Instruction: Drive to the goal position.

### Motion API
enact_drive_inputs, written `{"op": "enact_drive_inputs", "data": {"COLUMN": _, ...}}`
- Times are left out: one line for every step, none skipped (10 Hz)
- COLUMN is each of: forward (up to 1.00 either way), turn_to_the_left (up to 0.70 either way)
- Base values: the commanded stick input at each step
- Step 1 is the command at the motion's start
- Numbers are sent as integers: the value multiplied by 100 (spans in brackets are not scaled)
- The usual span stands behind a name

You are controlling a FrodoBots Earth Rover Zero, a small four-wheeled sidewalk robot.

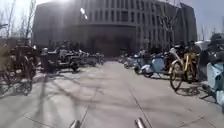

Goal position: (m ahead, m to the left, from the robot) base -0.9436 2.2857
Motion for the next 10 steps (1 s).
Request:
{"op": "enact_drive_inputs", "data": {"forward": 100, "turn_to_the_left": 0}}
{"op": "enact_drive_inputs", "data": {"forward": 100, "turn_to_the_left": 0}}
{"op": "enact_drive_inputs", "data": {"forward": 100, "turn_to_the_left": 0}}
{"op": "enact_drive_inputs", "data": {"forward": 100, "turn_to_the_left": 0}}
{"op": "enact_drive_inputs", "data": {"forward": 100, "turn_to_the_left": 0}}
{"op": "enact_drive_inputs", "data": {"forward": 100, "turn_to_the_left": 0}}
{"op": "enact_drive_inputs", "data": {"forward": 100, "turn_to_the_left": 0}}
{"op": "enact_drive_inputs", "data": {"forward": 100, "turn_to_the_left": 0}}
{"op": "enact_drive_inputs", "data": {"forward": 100, "turn_to_the_left": 0}}
{"op": "enact_drive_inputs", "data": {"forward": 100, "turn_to_the_left": 0}}
